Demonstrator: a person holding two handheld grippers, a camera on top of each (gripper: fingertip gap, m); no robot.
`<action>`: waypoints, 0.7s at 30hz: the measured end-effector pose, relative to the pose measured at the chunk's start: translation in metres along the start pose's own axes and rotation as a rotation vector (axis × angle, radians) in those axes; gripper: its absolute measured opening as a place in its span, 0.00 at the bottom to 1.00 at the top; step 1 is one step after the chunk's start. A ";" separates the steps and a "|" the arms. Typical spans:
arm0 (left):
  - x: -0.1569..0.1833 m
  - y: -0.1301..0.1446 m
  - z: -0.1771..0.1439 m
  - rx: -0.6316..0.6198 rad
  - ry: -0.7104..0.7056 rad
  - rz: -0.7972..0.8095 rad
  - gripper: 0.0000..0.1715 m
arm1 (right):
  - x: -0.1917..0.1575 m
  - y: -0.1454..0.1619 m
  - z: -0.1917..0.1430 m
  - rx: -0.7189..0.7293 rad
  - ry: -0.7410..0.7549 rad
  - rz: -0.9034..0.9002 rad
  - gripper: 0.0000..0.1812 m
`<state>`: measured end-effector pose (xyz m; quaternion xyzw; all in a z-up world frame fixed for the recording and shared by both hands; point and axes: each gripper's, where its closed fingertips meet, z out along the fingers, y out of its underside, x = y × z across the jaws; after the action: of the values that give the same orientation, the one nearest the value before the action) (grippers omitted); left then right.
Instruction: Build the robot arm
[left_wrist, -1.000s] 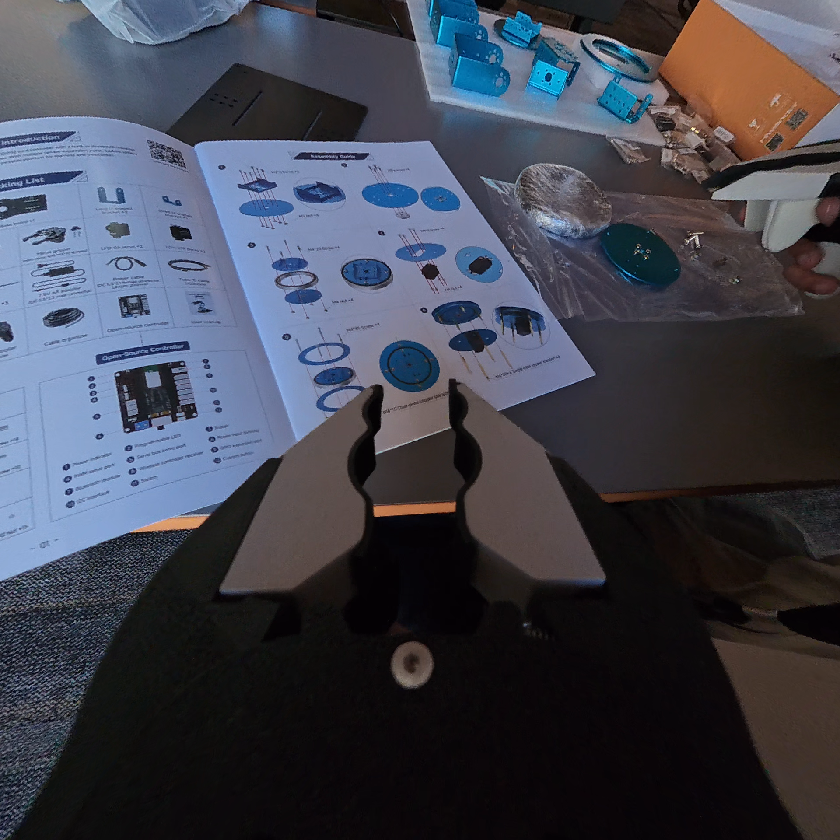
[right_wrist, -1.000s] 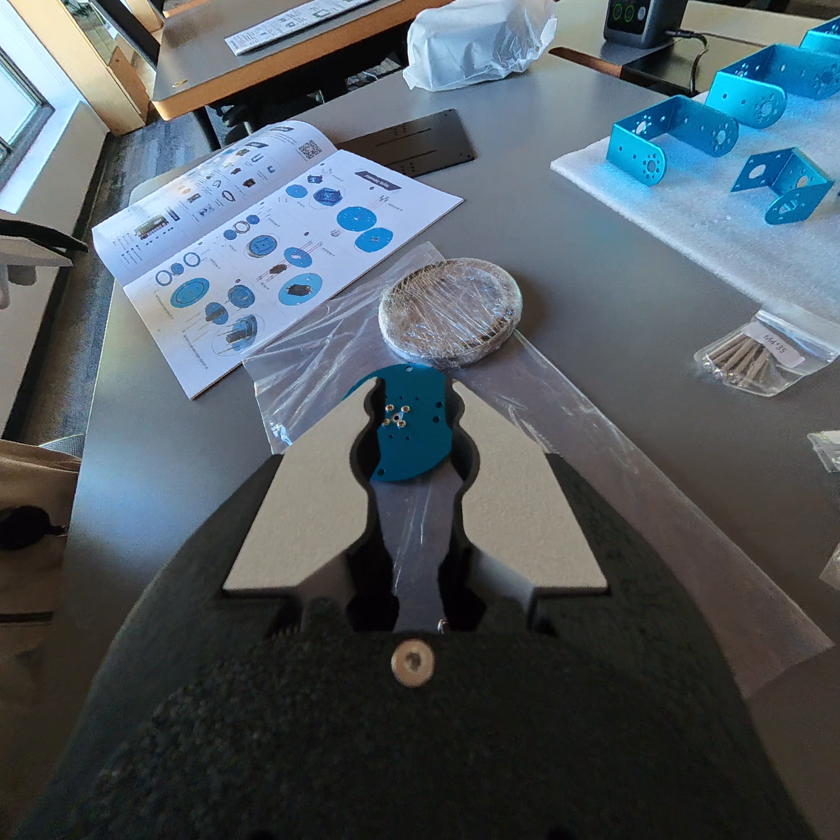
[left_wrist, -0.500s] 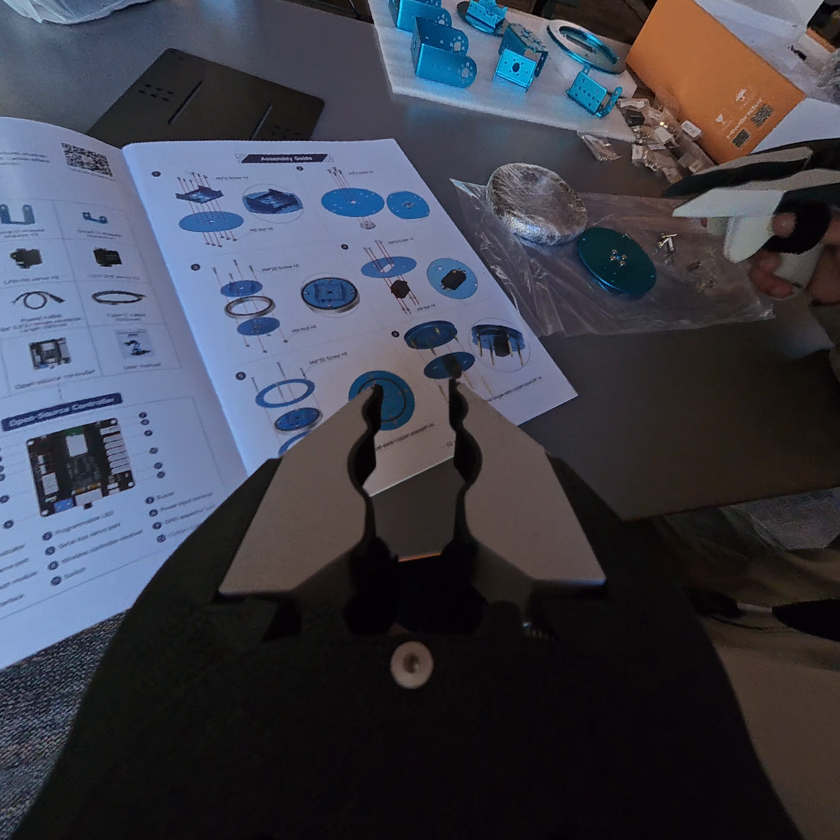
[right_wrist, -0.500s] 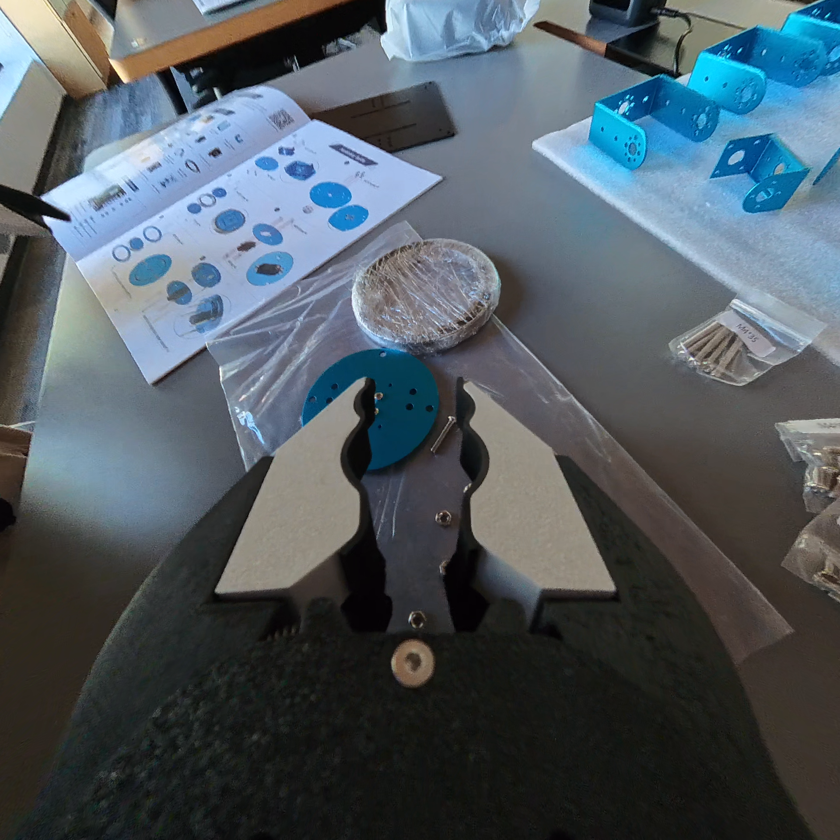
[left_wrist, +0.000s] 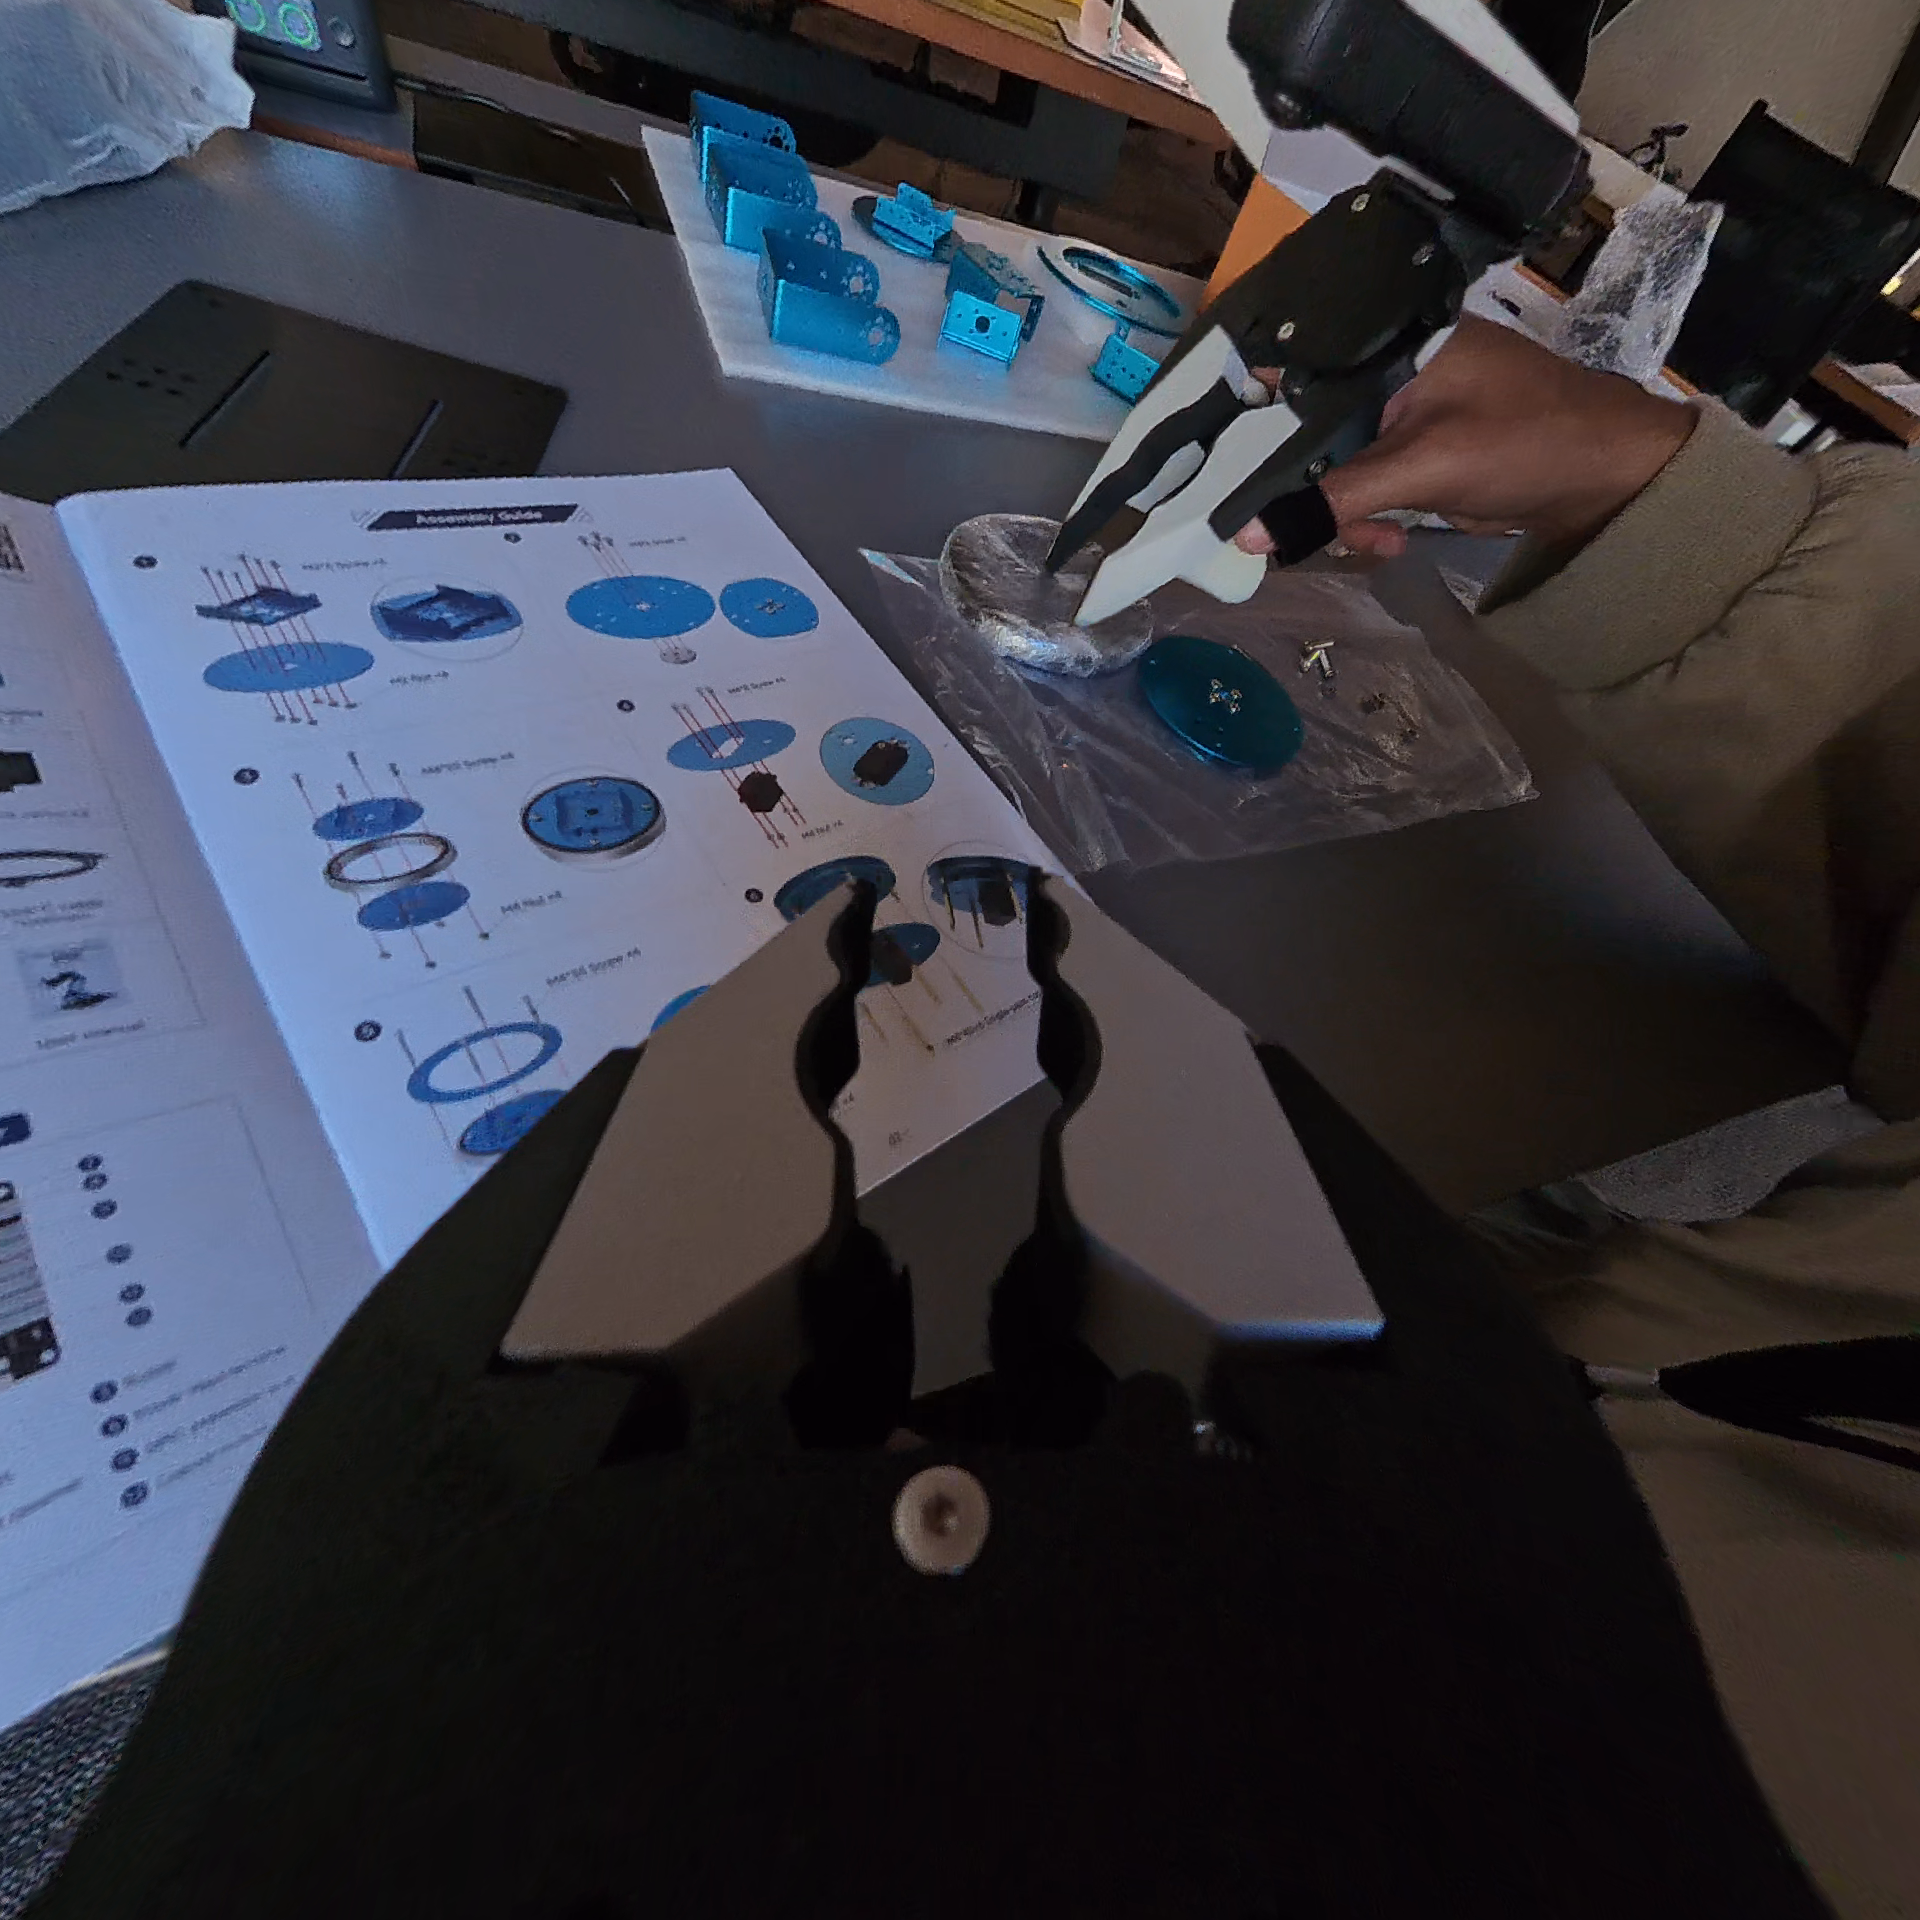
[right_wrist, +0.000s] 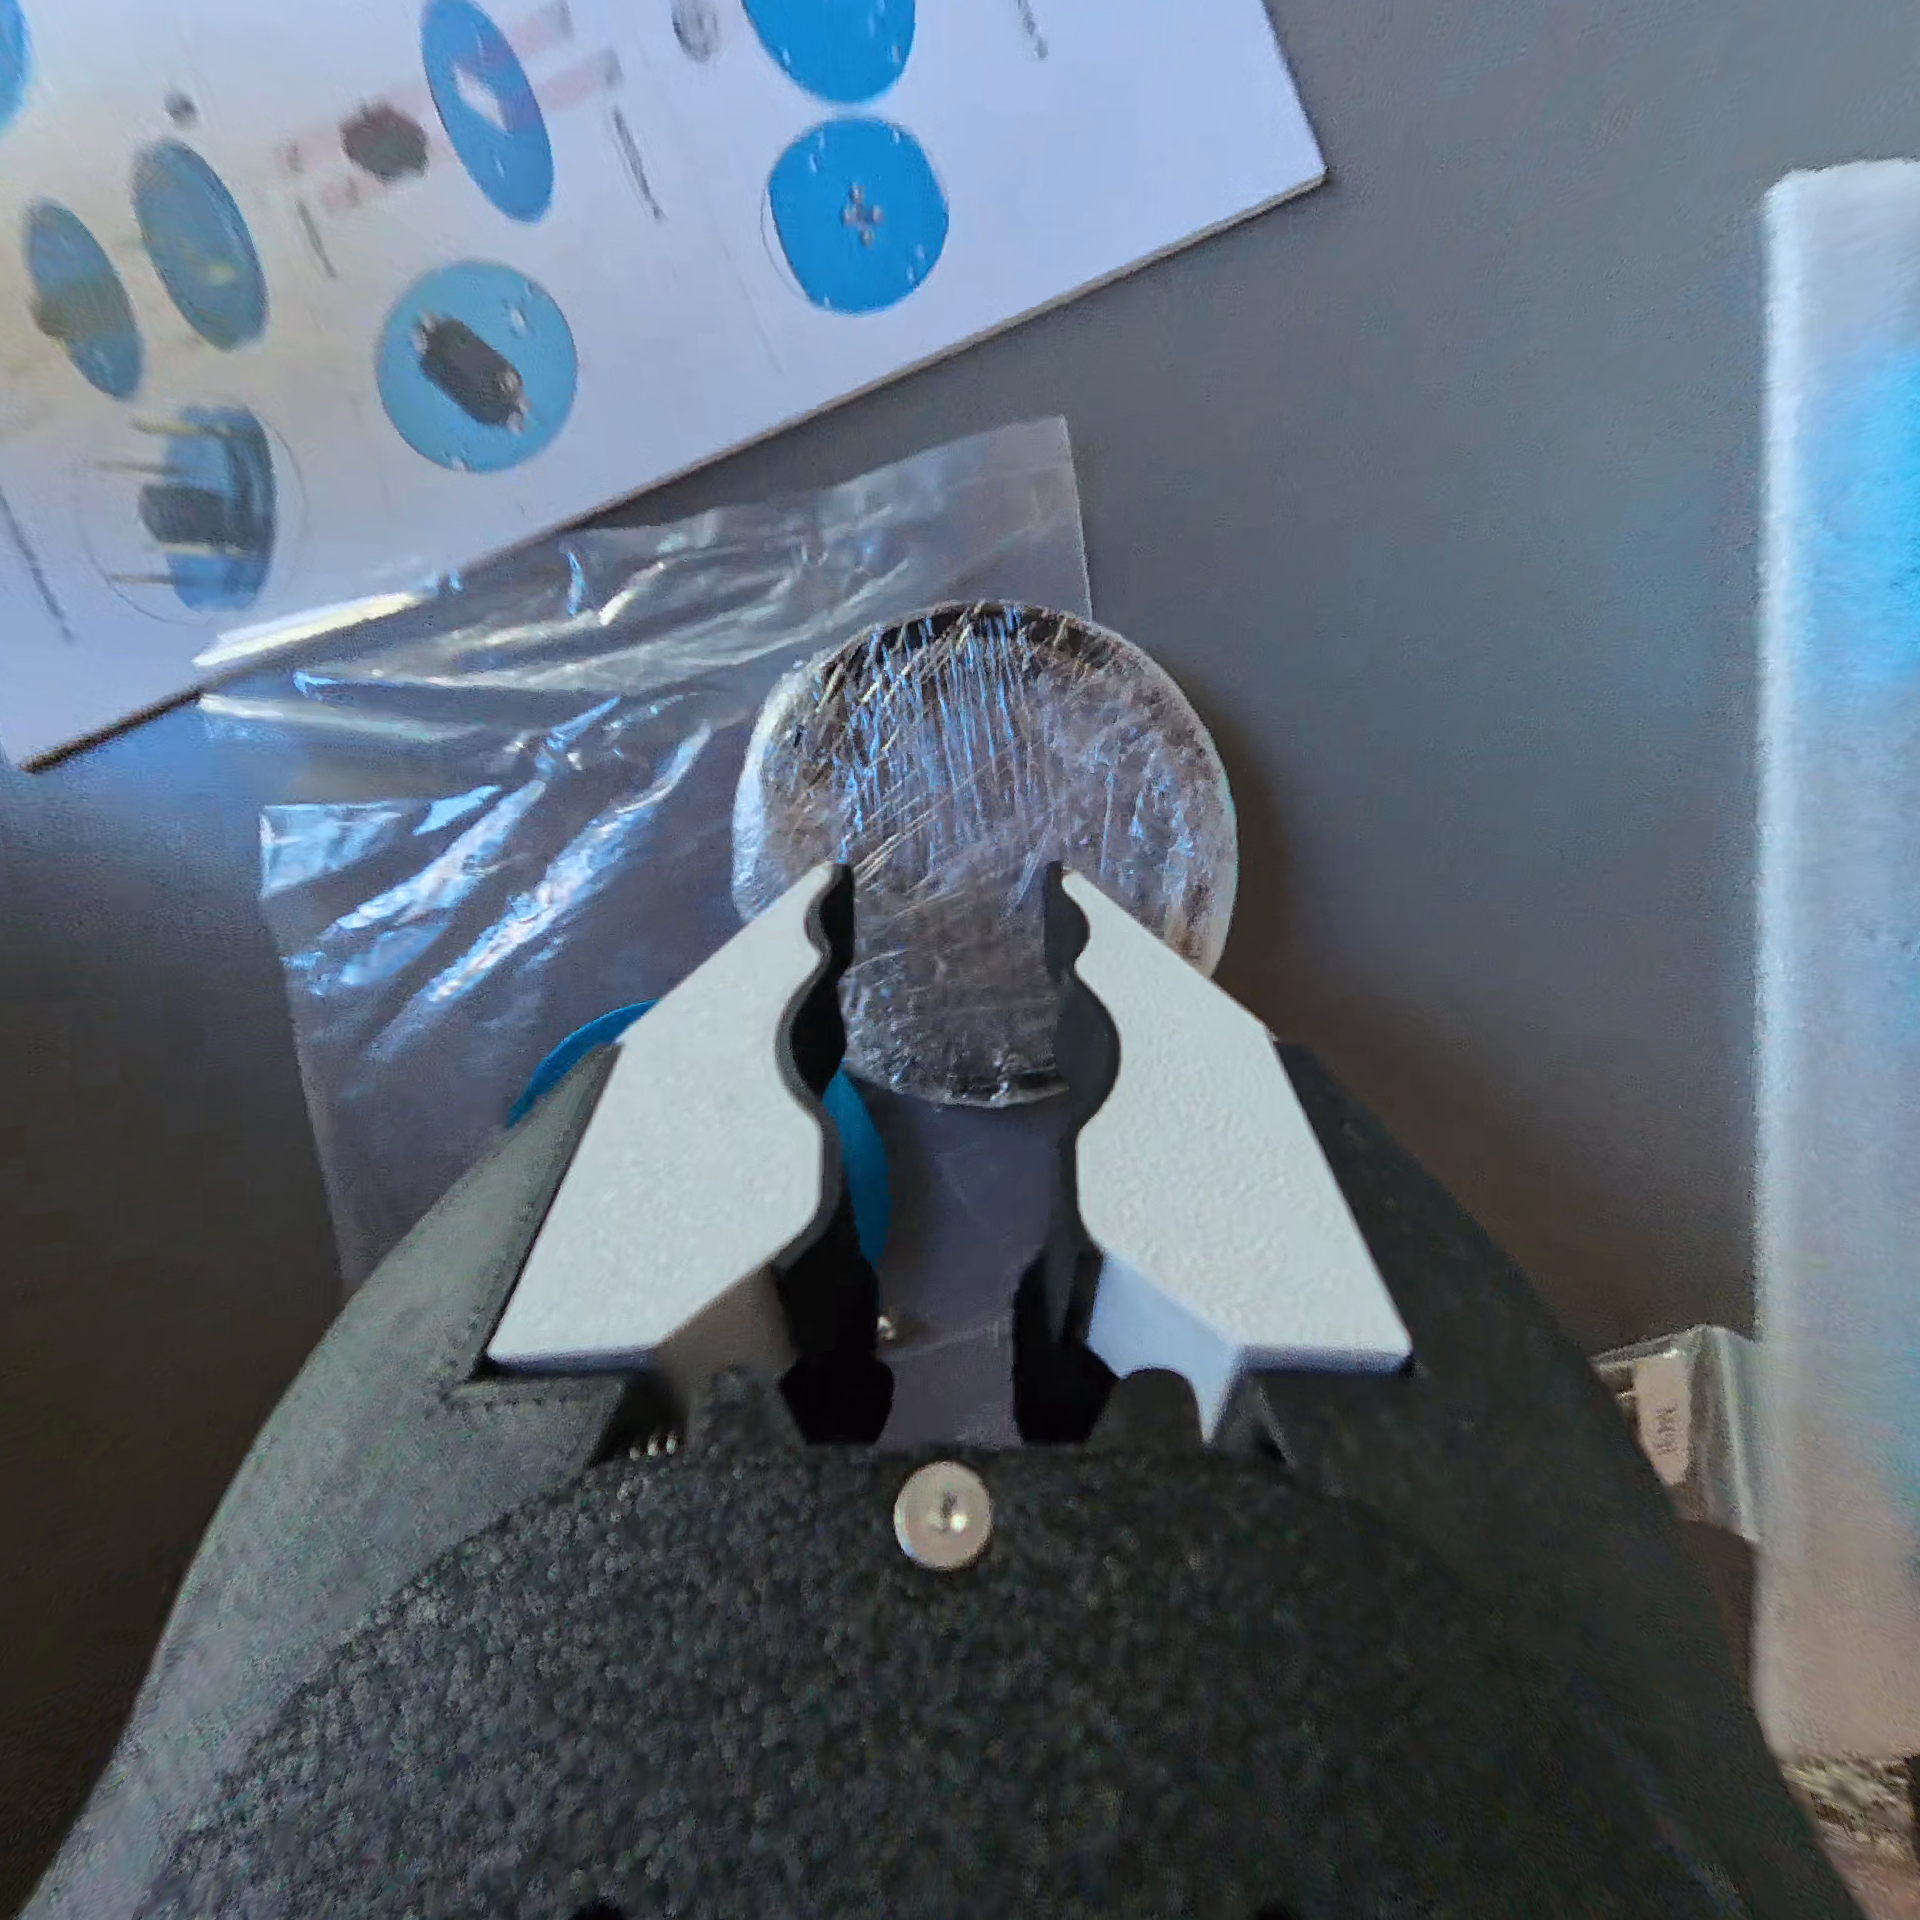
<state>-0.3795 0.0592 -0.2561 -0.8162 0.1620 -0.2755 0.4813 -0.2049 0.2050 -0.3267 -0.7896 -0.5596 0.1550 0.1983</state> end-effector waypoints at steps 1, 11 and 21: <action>-0.002 0.003 -0.003 0.002 -0.004 -0.008 0.17 | 0.001 0.000 0.003 -0.022 0.012 -0.015 0.20; -0.006 0.009 -0.014 0.001 -0.013 -0.004 0.17 | 0.000 0.001 0.008 -0.063 0.099 -0.026 0.15; 0.006 0.003 -0.020 0.009 -0.027 0.003 0.17 | 0.006 -0.001 -0.001 -0.006 0.191 -0.032 0.03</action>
<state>-0.3868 0.0406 -0.2497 -0.8174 0.1557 -0.2646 0.4875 -0.2030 0.2112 -0.3256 -0.7924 -0.5511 0.0745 0.2509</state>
